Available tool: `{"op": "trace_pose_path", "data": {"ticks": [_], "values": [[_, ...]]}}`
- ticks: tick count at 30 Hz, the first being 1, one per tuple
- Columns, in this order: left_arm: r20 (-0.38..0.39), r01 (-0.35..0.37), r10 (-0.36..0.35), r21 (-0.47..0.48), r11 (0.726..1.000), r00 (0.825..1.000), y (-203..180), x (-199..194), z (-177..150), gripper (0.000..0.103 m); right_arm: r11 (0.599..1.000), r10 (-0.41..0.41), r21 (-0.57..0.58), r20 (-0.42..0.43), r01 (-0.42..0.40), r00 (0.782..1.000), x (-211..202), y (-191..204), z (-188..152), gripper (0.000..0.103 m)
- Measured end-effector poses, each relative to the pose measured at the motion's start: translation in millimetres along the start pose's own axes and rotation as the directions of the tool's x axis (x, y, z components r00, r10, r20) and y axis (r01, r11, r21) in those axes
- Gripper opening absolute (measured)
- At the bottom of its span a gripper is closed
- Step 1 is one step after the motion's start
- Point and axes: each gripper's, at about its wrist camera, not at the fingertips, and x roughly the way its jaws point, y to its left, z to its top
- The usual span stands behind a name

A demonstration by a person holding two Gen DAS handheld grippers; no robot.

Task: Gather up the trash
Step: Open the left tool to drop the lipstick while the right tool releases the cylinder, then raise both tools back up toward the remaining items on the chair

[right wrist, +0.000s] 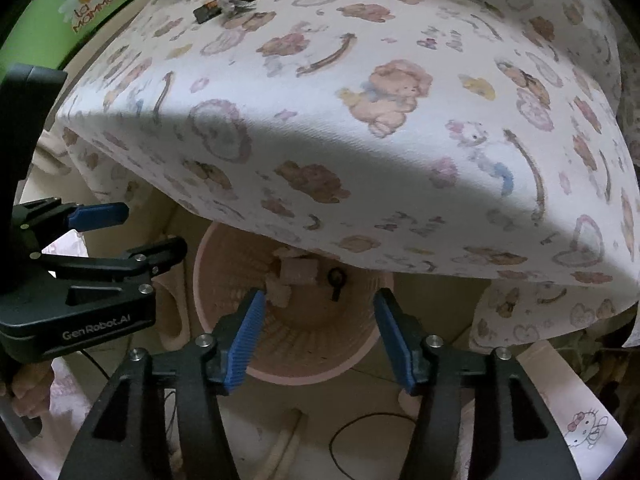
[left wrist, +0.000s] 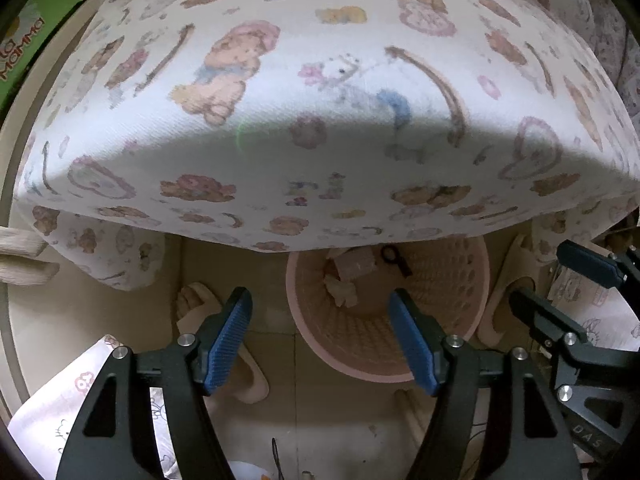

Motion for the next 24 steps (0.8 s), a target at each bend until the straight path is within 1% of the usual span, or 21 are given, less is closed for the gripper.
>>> {"op": "trace_pose_path", "data": {"ticks": [6, 9, 12, 15, 17, 19, 21, 24], "values": [[0.048, 0.009, -0.008, -0.009, 1.000, 0.999, 3.4, -15.3, 0.5, 0.069, 1.000, -0.005, 0.002, 0.027, 0.005, 1.000, -8.6, -1.1, 2.4, 0.062], [0.082, 0.026, -0.024, -0.017, 1.000, 0.996, 5.9, -28.2, 0.5, 0.069, 1.000, -0.011, -0.020, 0.072, 0.013, 0.997, -20.9, 2.2, 2.8, 0.062], [0.129, 0.017, -0.015, -0.016, 1.000, 0.991, 9.5, -43.0, -0.7, 0.069, 0.999, -0.010, -0.030, 0.130, 0.014, 0.991, -36.1, 5.5, 2.2, 0.062], [0.169, 0.014, -0.010, -0.020, 1.000, 0.986, 14.5, -56.2, -0.2, 0.070, 0.999, -0.006, -0.042, 0.220, 0.015, 0.975, -58.1, 7.9, 0.8, 0.062], [0.200, 0.002, 0.005, -0.031, 1.000, 0.980, 18.2, -64.4, 0.2, 0.070, 0.997, -0.024, -0.067, 0.296, 0.046, 0.955, -73.9, 12.6, -2.3, 0.062], [0.239, -0.015, 0.023, -0.033, 0.999, 0.971, 20.5, -74.7, 1.5, 0.070, 0.995, -0.024, -0.080, 0.345, 0.055, 0.938, -85.1, 13.2, -3.7, 0.062], [0.272, -0.017, 0.027, -0.042, 0.999, 0.962, 23.8, -83.9, 3.3, 0.070, 0.996, -0.012, -0.073, 0.372, 0.042, 0.928, -93.0, 13.2, -2.7, 0.062], [0.292, -0.008, 0.025, -0.057, 0.998, 0.956, 29.2, -88.6, 8.7, 0.072, 0.998, 0.000, -0.056, 0.385, 0.024, 0.923, -97.0, 8.2, 0.6, 0.064]]}}
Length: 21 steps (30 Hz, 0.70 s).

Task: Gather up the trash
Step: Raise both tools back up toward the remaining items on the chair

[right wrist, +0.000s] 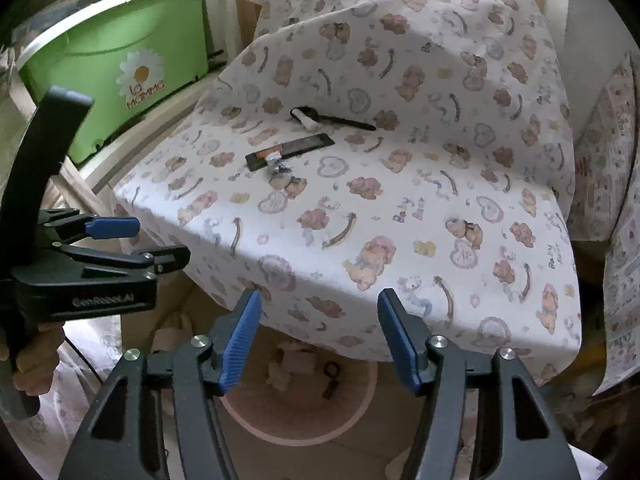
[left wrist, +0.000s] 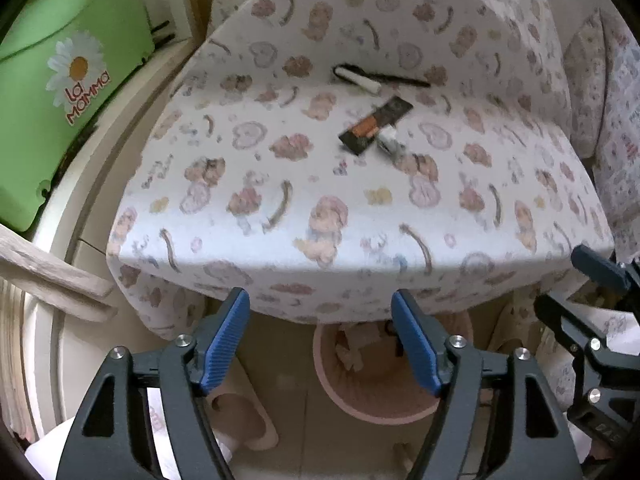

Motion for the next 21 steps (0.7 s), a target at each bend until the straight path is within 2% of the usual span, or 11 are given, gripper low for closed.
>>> {"op": "trace_pose_path", "data": {"ticks": [5, 10, 14, 21], "values": [[-0.003, -0.005, 0.005, -0.049, 0.999, 1.000, 11.6, 5.7, 9.2, 0.072, 1.000, -0.020, 0.012, 0.007, 0.020, 1.000, 2.8, 0.4, 3.6, 0.064], [0.045, -0.028, 0.031, -0.065, 0.997, 0.998, 15.6, -3.6, 14.3, 0.072, 0.999, -0.037, 0.030, 0.014, 0.037, 0.999, 8.9, -1.0, 6.6, 0.066], [0.086, 0.000, 0.010, -0.108, 0.994, 0.996, 22.3, -14.9, 23.2, 0.072, 0.999, -0.047, 0.022, 0.013, 0.047, 0.999, 11.9, 1.2, 8.5, 0.066], [0.132, -0.019, 0.030, -0.086, 0.996, 0.991, 25.6, -33.7, 70.9, 0.072, 0.997, -0.077, 0.019, 0.052, 0.076, 0.996, 9.8, -4.1, 26.4, 0.066]]}}
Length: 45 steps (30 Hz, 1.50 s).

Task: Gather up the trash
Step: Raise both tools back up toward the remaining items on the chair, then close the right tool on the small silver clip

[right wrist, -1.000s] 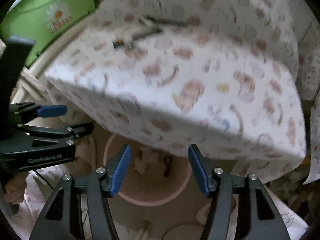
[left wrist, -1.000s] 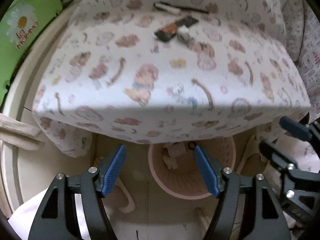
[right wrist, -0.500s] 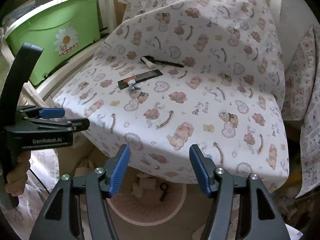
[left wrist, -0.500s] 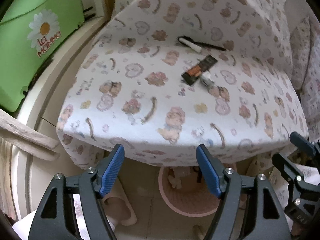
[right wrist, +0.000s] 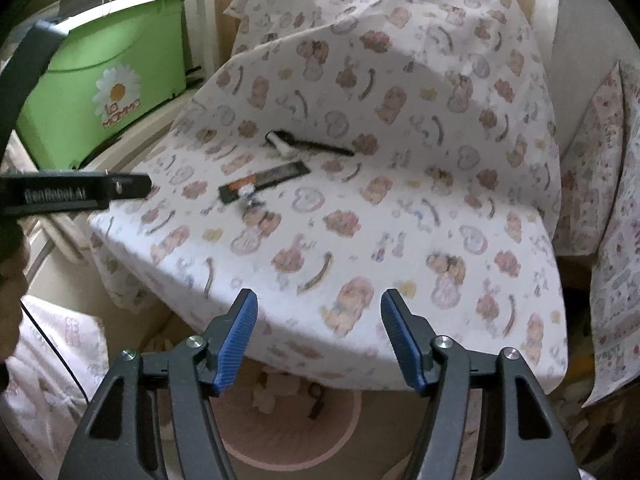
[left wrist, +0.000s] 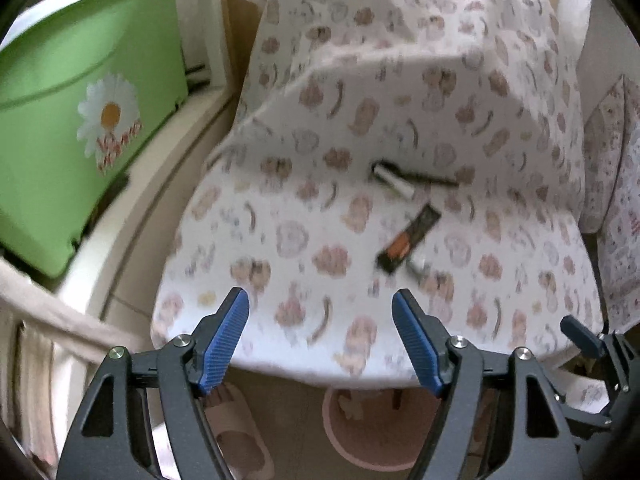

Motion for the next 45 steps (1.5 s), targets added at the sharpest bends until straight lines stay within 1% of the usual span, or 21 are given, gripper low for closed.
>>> {"op": "trace_pose_path", "data": {"ticks": [3, 6, 8, 9, 14, 17, 20, 22, 26, 27, 28, 29, 30, 31, 33, 35, 38, 40, 43, 45], "values": [[0.019, -0.021, 0.021, -0.001, 1.000, 1.000, 0.5, 1.8, 20.7, 0.073, 1.000, 0.015, 0.018, 0.026, -0.016, 1.000, -0.2, -4.3, 10.9, 0.066], [0.020, -0.011, 0.011, -0.008, 1.000, 1.000, 1.5, 7.7, 32.7, 0.073, 1.000, 0.021, 0.006, 0.030, -0.021, 0.999, 7.7, -3.0, 15.1, 0.066], [0.022, 0.010, -0.010, -0.016, 1.000, 1.000, 3.2, 12.6, 34.3, 0.073, 1.000, 0.003, 0.002, 0.022, -0.003, 1.000, 15.0, -1.4, 16.0, 0.066], [0.020, 0.013, -0.012, -0.021, 1.000, 1.000, 4.3, 15.4, 33.3, 0.073, 1.000, 0.008, 0.004, 0.016, -0.008, 1.000, 18.1, -0.9, 16.6, 0.066], [-0.020, 0.005, -0.006, -0.052, 0.999, 1.000, 12.8, 33.5, 32.5, 0.074, 0.999, 0.031, -0.026, 0.006, -0.031, 1.000, 29.7, 5.8, 26.8, 0.066], [-0.007, -0.031, 0.031, -0.074, 0.997, 0.999, 22.2, 36.8, 38.4, 0.079, 0.997, 0.066, -0.031, 0.000, -0.066, 0.998, 43.9, 11.5, 40.8, 0.066], [0.004, -0.023, 0.023, -0.117, 0.993, 1.000, 33.9, 36.8, 44.8, 0.083, 0.995, 0.093, -0.019, -0.008, -0.093, 0.996, 61.4, 19.4, 53.1, 0.066], [0.009, -0.027, 0.029, -0.140, 0.990, 1.000, 40.0, 37.5, 48.9, 0.084, 0.994, 0.109, -0.017, -0.006, -0.109, 0.994, 70.0, 25.3, 58.7, 0.066], [0.015, -0.039, 0.042, -0.148, 0.988, 0.999, 44.3, 39.6, 55.4, 0.084, 0.992, 0.124, -0.018, -0.008, -0.125, 0.992, 82.8, 37.1, 67.2, 0.066], [0.017, -0.045, 0.048, -0.151, 0.987, 0.999, 45.1, 40.2, 56.3, 0.084, 0.992, 0.120, -0.024, -0.009, -0.121, 0.993, 86.8, 40.4, 68.5, 0.061], [0.016, -0.049, 0.052, -0.153, 0.987, 0.999, 45.8, 41.0, 57.0, 0.084, 0.993, 0.116, -0.033, -0.016, -0.116, 0.993, 90.8, 43.4, 69.3, 0.052], [0.013, -0.048, 0.051, -0.153, 0.987, 0.999, 46.3, 42.2, 57.4, 0.084, 0.992, 0.117, -0.044, -0.030, -0.118, 0.993, 95.8, 46.5, 70.2, 0.048], [0.009, -0.046, 0.048, -0.153, 0.987, 0.999, 46.4, 42.8, 57.7, 0.084, 0.991, 0.120, -0.049, -0.042, -0.122, 0.992, 100.0, 48.4, 70.6, 0.041], [0.005, -0.043, 0.044, -0.154, 0.987, 0.999, 46.6, 43.4, 57.7, 0.084, 0.991, 0.123, -0.048, -0.051, -0.126, 0.991, 103.5, 49.7, 70.6, 0.037], [0.004, -0.035, 0.036, -0.152, 0.988, 0.999, 46.2, 43.1, 57.8, 0.084, 0.990, 0.136, -0.039, -0.053, -0.138, 0.989, 107.8, 51.0, 70.2, 0.036], [0.005, -0.032, 0.033, -0.144, 0.989, 0.999, 45.1, 42.3, 57.3, 0.084, 0.987, 0.149, -0.043, -0.058, -0.152, 0.987, 110.2, 51.5, 69.9, 0.028], [0.005, -0.032, 0.033, -0.131, 0.991, 0.999, 42.7, 42.7, 55.7, 0.084, 0.986, 0.155, -0.057, -0.052, -0.158, 0.986, 110.7, 52.5, 70.2, 0.022], [-0.002, -0.042, 0.042, -0.123, 0.991, 0.999, 41.2, 44.9, 54.4, 0.084, 0.985, 0.159, -0.058, -0.046, -0.161, 0.986, 110.5, 53.2, 71.1, 0.015], [-0.015, -0.041, 0.040, -0.117, 0.992, 0.999, 38.9, 49.6, 51.9, 0.084, 0.989, 0.142, -0.037, -0.034, -0.143, 0.989, 101.9, 46.9, 73.3, 0.015], [-0.039, -0.023, 0.019, -0.099, 0.995, 0.999, 34.7, 56.9, 49.6, 0.084, 0.989, 0.148, -0.014, -0.031, -0.149, 0.989, 93.6, 36.3, 74.1, 0.015]]}}
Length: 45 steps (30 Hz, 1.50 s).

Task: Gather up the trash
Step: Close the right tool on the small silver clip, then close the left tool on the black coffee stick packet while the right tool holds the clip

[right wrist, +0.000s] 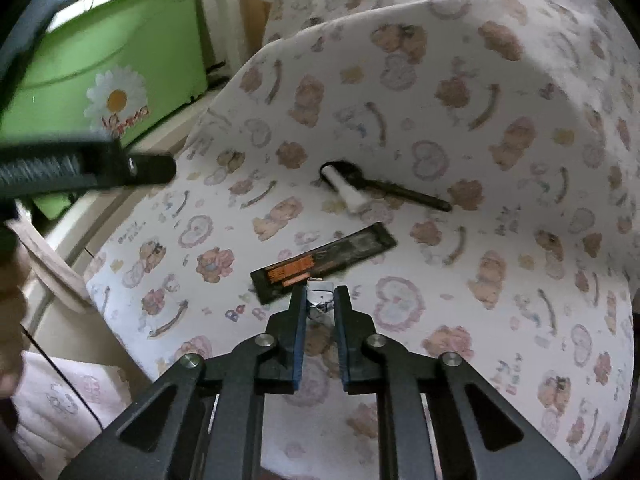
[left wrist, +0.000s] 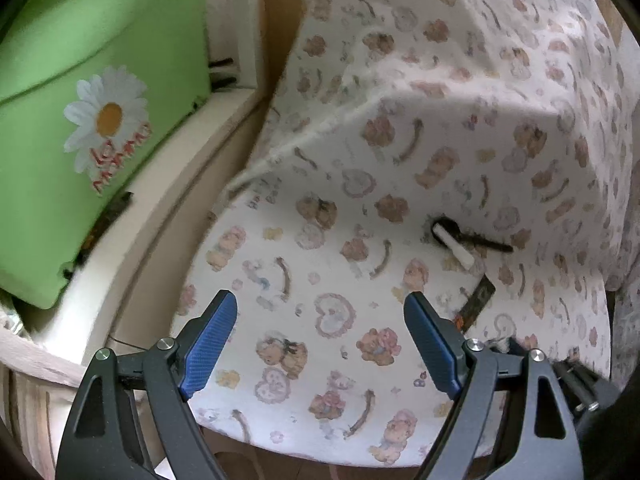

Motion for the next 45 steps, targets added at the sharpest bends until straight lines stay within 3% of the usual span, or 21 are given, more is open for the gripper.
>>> {"op": "trace_pose_path", "data": {"ticks": [4, 8, 12, 17, 21, 27, 29, 35, 39, 45], "values": [[-0.105, 0.072, -0.067, 0.042, 0.997, 0.992, -19.4, 23.1, -2.5, 0.083, 0.999, -0.022, 0.027, -0.005, 0.022, 1.000, -14.5, -22.2, 1.3, 0.015], [-0.144, 0.124, -0.102, 0.150, 0.981, 0.984, -50.2, 31.1, -4.3, 0.082, 1.000, -0.012, 0.026, -0.057, 0.013, 0.998, -19.9, -43.7, -1.0, 0.015], [-0.207, 0.231, -0.195, 0.168, 0.958, 0.959, -67.2, 35.6, -8.5, 0.080, 0.998, -0.030, 0.048, -0.084, 0.034, 0.996, -20.8, -63.8, -1.3, 0.015], [-0.165, 0.178, -0.137, 0.272, 0.946, 0.977, -90.6, 37.0, -12.5, 0.069, 0.996, -0.032, 0.081, -0.083, 0.039, 0.996, -26.9, -81.5, 1.5, 0.015], [-0.166, 0.174, -0.131, 0.285, 0.943, 0.977, -105.6, 43.5, -10.6, 0.060, 0.997, -0.031, 0.070, -0.076, 0.036, 0.997, -31.6, -84.0, 2.8, 0.015], [-0.137, 0.113, -0.071, 0.330, 0.937, 0.988, -125.5, 57.4, -15.2, 0.053, 0.994, -0.002, 0.111, -0.076, 0.010, 0.997, -35.1, -90.2, 1.1, 0.015], [-0.140, 0.114, -0.072, 0.324, 0.939, 0.988, -128.7, 61.8, -17.2, 0.048, 0.995, -0.005, 0.098, -0.083, 0.013, 0.997, -33.0, -89.8, 1.1, 0.015], [-0.173, 0.160, -0.112, 0.298, 0.941, 0.979, -133.3, 65.8, -17.4, 0.017, 0.996, -0.003, 0.083, -0.059, 0.008, 0.998, -44.4, -93.3, 2.5, 0.015], [-0.180, 0.195, -0.150, 0.269, 0.943, 0.972, -126.2, 61.1, -16.6, 0.008, 0.995, -0.007, 0.097, -0.048, 0.011, 0.999, -51.1, -97.3, 3.0, 0.015], [-0.156, 0.202, -0.166, 0.262, 0.944, 0.974, -122.6, 48.7, -22.6, 0.003, 0.995, -0.012, 0.101, -0.034, 0.015, 0.999, -61.3, -96.4, -2.3, 0.015]]}}
